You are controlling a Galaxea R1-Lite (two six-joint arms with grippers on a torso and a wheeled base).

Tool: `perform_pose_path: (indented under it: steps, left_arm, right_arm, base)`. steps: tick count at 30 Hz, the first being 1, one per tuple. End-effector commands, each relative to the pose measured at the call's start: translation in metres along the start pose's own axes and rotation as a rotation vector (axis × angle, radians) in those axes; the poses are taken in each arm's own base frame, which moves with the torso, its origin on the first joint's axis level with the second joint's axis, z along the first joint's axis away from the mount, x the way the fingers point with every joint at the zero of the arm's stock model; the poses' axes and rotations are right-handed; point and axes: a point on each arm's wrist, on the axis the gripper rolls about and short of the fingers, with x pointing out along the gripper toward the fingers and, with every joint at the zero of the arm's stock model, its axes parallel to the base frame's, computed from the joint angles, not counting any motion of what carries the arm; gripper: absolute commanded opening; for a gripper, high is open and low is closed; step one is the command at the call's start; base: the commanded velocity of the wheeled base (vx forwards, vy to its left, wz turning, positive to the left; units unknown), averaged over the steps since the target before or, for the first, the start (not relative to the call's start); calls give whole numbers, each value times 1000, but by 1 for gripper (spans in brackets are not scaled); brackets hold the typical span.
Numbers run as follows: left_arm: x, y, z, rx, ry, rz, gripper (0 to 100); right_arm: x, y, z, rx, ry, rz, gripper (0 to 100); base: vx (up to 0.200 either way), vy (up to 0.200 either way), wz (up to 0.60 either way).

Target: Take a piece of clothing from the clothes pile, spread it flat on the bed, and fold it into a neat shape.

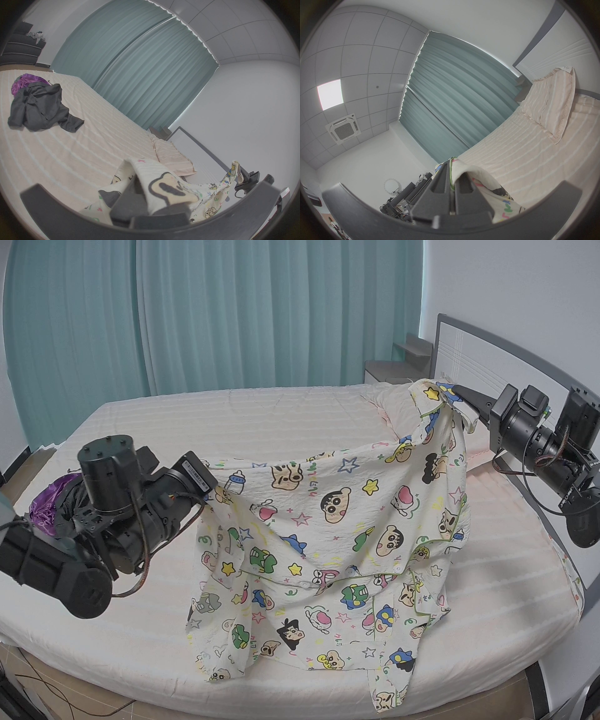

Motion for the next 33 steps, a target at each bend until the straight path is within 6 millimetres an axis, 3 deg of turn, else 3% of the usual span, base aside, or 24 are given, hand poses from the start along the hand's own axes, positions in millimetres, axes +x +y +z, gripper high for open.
perform_pose_path:
  steps: [1,8,13,19,33]
  left_arm:
    - [39,21,-29,13,60,66,0]
    - [58,38,-51,21,108,110,0]
    - [67,47,-62,25,127,137,0]
    - [82,62,-78,32,156,169,0]
    - [118,104,-110,32,178,249,0]
  right_arm:
    - [20,-36,-12,18,27,-57,0]
    - [27,-70,-26,24,28,-98,0]
    - [31,-83,-32,32,38,-120,0]
    - [35,-103,-47,51,71,-164,0]
    - [52,-164,-84,87,108,-263,0]
  base:
    - [200,0,0]
    - [86,0,0]
    - [0,0,0]
    - [200,0,0]
    - [0,0,0]
